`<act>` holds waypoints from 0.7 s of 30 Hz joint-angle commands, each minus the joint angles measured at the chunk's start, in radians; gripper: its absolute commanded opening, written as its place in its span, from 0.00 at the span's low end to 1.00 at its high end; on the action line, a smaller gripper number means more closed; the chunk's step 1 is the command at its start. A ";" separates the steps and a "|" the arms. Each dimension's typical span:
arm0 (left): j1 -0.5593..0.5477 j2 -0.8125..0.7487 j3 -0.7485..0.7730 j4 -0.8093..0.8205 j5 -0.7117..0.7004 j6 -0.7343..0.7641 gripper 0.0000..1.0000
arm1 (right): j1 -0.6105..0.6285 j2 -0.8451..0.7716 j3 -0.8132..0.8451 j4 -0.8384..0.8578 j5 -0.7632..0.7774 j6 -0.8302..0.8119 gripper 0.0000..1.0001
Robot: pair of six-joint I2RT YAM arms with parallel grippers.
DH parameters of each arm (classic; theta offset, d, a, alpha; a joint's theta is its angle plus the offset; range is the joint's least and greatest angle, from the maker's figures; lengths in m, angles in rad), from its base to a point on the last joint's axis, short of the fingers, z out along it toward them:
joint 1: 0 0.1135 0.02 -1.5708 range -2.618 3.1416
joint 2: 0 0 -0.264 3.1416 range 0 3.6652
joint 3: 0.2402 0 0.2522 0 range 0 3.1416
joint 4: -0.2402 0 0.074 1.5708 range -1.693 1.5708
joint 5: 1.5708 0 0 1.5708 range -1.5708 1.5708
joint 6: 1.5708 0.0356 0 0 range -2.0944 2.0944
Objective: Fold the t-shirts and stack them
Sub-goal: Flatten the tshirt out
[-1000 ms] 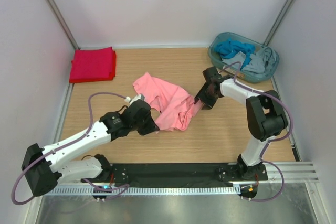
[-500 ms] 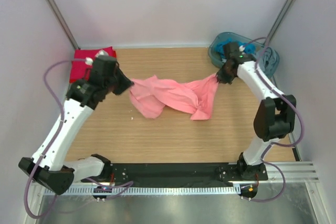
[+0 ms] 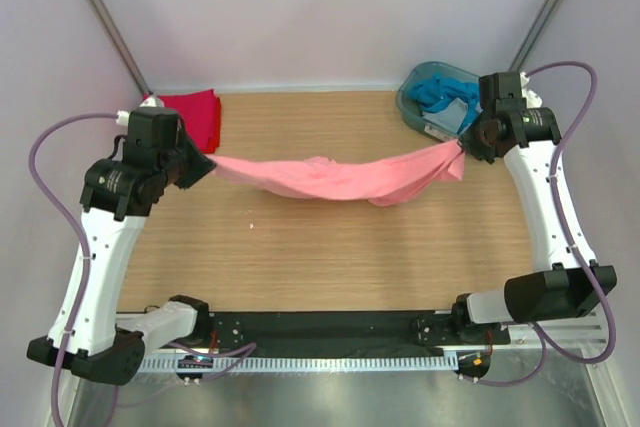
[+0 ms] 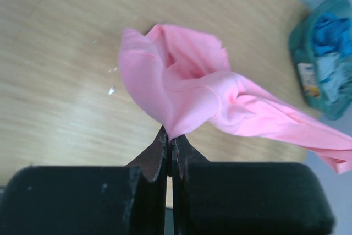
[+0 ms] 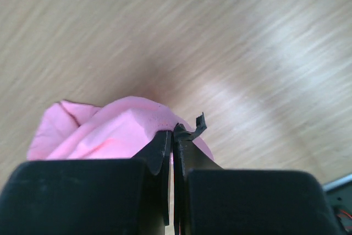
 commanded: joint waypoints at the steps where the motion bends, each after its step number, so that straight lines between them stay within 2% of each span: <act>1: 0.011 -0.088 -0.051 -0.087 -0.008 0.028 0.00 | -0.015 -0.007 -0.002 -0.078 0.060 -0.055 0.01; 4: 0.010 -0.117 -0.038 -0.125 0.000 0.011 0.00 | -0.015 0.025 0.149 -0.094 0.040 -0.038 0.01; 6: 0.011 -0.121 -0.029 -0.145 0.015 -0.001 0.00 | -0.015 0.052 0.188 -0.065 -0.010 -0.009 0.01; 9: 0.010 -0.118 -0.056 -0.138 0.038 -0.006 0.00 | -0.015 0.087 0.155 0.024 -0.103 0.048 0.01; 11: 0.010 -0.112 -0.132 -0.101 0.059 -0.006 0.00 | -0.009 0.117 0.066 0.104 -0.148 0.065 0.01; 12: 0.011 -0.108 -0.165 -0.083 0.072 0.002 0.01 | 0.002 0.168 0.032 0.200 -0.211 0.057 0.01; 14: 0.024 -0.085 -0.255 -0.028 0.131 0.008 0.00 | 0.022 0.263 0.030 0.245 -0.251 0.008 0.01; 15: 0.034 -0.073 -0.275 -0.012 0.148 0.011 0.00 | 0.052 0.373 0.062 0.230 -0.259 -0.016 0.01; 17: 0.037 -0.059 -0.318 0.011 0.176 0.008 0.00 | 0.080 0.494 0.194 0.192 -0.296 -0.072 0.03; 19: 0.042 -0.042 -0.341 0.014 0.162 -0.001 0.00 | 0.112 0.621 0.278 0.135 -0.328 -0.122 0.07; 21: 0.047 -0.036 -0.377 0.020 0.164 0.002 0.00 | 0.126 0.669 0.398 0.039 -0.307 -0.133 0.25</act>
